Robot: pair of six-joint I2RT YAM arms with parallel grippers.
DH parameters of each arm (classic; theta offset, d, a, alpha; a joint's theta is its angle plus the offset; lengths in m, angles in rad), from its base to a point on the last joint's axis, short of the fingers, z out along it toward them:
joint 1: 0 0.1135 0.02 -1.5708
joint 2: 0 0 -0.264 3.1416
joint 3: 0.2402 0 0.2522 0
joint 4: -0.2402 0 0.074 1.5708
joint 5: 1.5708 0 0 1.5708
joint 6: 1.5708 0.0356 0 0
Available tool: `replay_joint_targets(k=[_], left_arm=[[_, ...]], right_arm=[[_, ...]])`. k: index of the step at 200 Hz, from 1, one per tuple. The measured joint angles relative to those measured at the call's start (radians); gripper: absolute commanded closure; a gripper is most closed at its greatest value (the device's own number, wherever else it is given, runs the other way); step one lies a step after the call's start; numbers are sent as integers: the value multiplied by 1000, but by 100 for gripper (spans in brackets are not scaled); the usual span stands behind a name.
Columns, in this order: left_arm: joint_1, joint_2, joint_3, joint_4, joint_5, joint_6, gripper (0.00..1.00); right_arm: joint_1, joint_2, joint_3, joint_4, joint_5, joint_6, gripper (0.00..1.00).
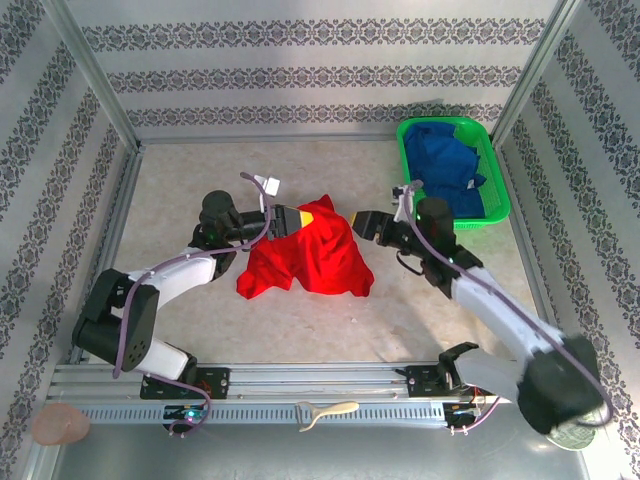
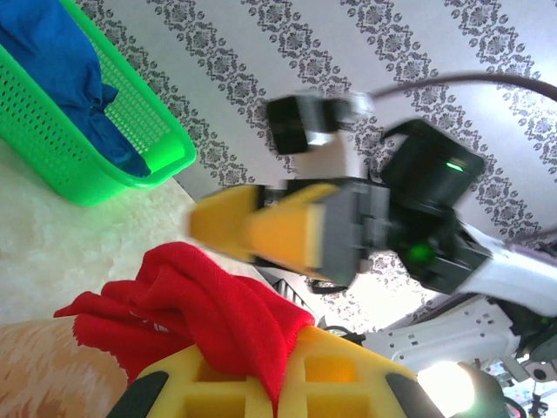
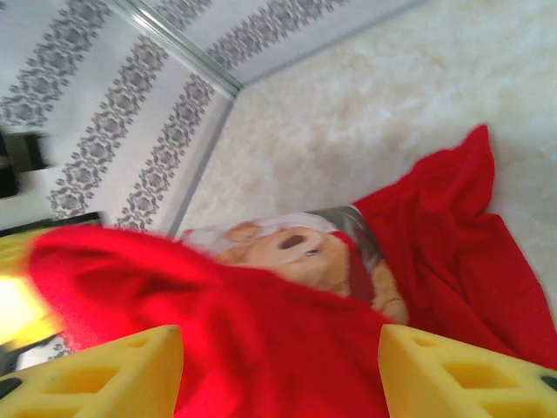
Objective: Fold the inside-out t-shirt
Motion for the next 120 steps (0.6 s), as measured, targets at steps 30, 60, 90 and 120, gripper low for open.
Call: replay_joint_targets(k=[30, 60, 90, 120], left_arm=[[11, 3, -2, 33, 7, -31, 100], [12, 3, -2, 42, 10, -36, 100], [12, 3, -2, 42, 10, -36, 100], [12, 3, -2, 41, 10, -36, 100]], right_arm=[[166, -173, -5, -85, 159, -16, 52], [269, -124, -5, -97, 248, -13, 52], [308, 25, 15, -100, 286, -7, 51], [314, 113, 46, -88, 314, 1, 49]])
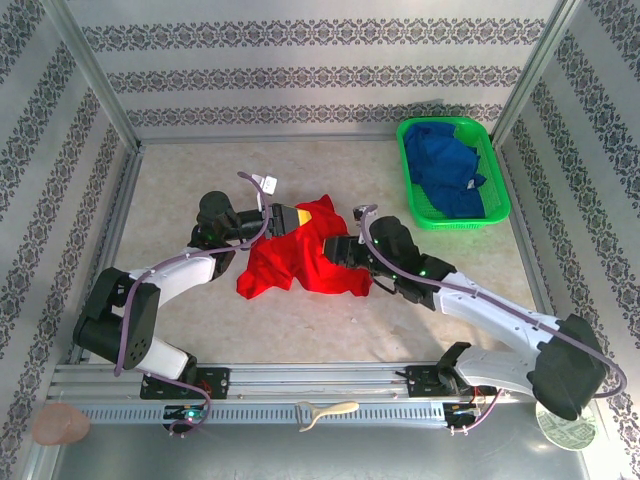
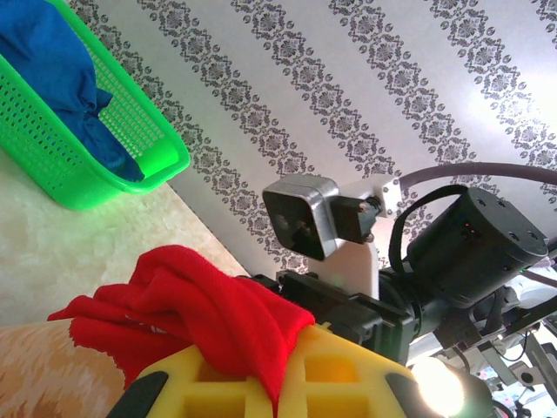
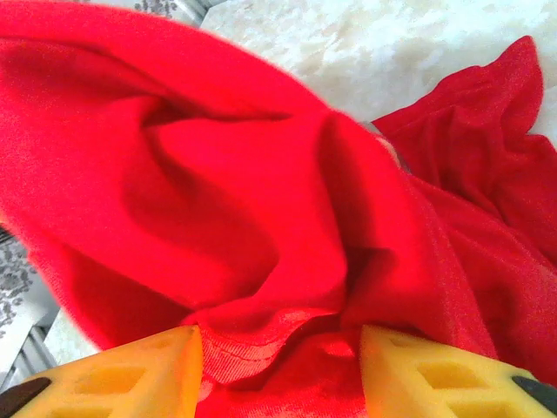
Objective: Fold the inside-out t-shirt
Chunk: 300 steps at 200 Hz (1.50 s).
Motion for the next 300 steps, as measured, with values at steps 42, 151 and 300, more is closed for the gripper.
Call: replay_joint_targets(k=[42, 151, 300], left_arm=[[0, -10, -2, 0, 0, 0, 100], [39, -26, -25, -114, -104, 46, 100], [-167, -431, 18, -747, -563, 507, 38]], right_arm=[[0, 14, 19, 27, 18, 5, 54], [-145, -68, 86, 18, -175, 49, 100], [-239, -47, 184, 220, -479, 244, 100]])
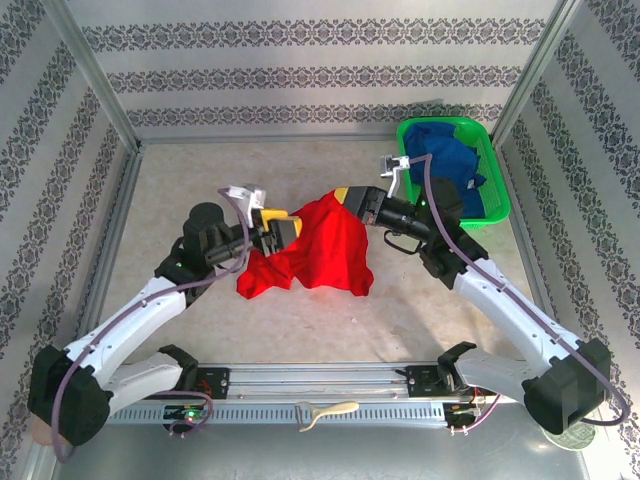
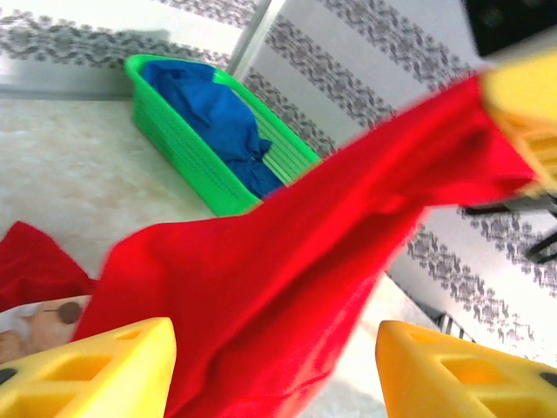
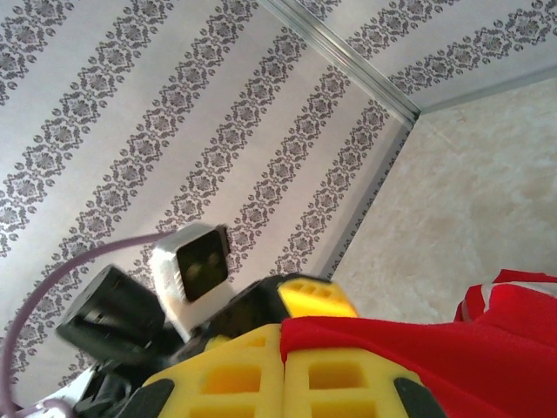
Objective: Fold the inside-out t-shirt
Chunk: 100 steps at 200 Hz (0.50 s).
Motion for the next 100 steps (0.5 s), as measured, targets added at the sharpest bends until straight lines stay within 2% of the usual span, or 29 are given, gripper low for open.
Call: replay_joint_targets(k=[26, 66, 100], left_arm=[[-65, 58, 37, -28, -53, 56, 38], [-69, 168, 60, -40, -148, 90, 38], [-69, 233, 89, -43, -187, 109, 37]], right_arm=[[0, 6, -16, 6, -5, 18, 100], [1, 5, -30, 8, -13, 26, 100], [16, 2, -39, 16, -12, 30, 100]])
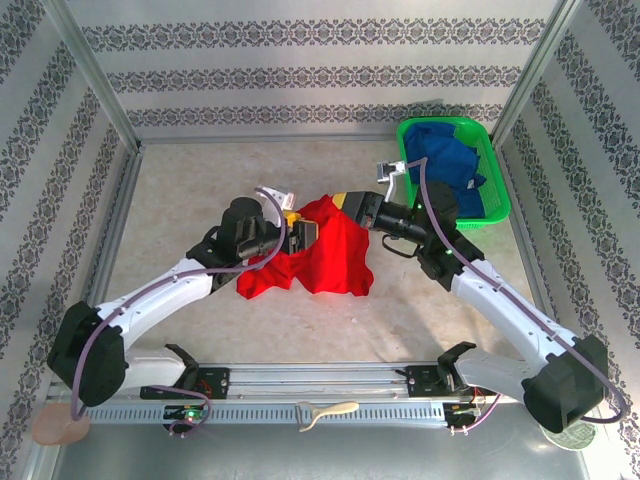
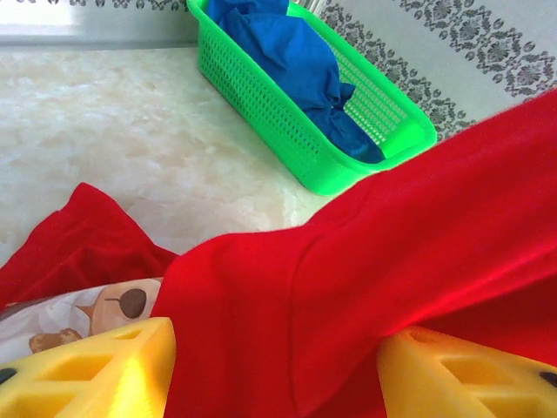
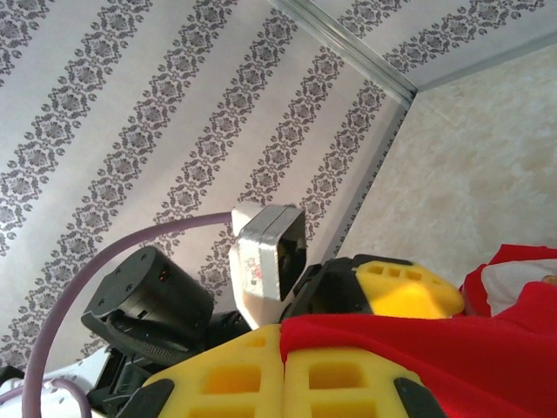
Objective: Fold the inside-out t-shirt
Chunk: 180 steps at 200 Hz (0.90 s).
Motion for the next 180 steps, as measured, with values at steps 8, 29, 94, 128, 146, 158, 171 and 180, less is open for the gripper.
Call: replay_joint_targets(k=[8, 29, 94, 128, 146, 158, 171, 180], left_arm=[[0, 9, 7, 1, -2, 4, 36], [-2, 31, 23, 2, 3, 18, 35], [-27, 126, 91, 29, 50, 39, 99], [-13, 121, 106, 26, 179, 55, 100], [17, 89, 105, 19, 264, 52, 100], [43, 58, 103, 21, 330, 39, 100], [66, 25, 95, 34, 403, 11, 100], [73, 13, 85, 59, 448, -16, 100]], right_arm=[[8, 0, -2, 3, 0, 2, 100], [31, 0, -3, 4, 2, 3, 100], [46, 5, -5, 11, -5, 11, 100], [-96, -49, -57, 11, -18, 30, 100], [-167, -44, -80, 11, -20, 32, 100], [-204, -10, -85, 11, -17, 30, 100], [-232, 58, -85, 19, -9, 24, 81], [-238, 115, -84, 25, -8, 18, 60]])
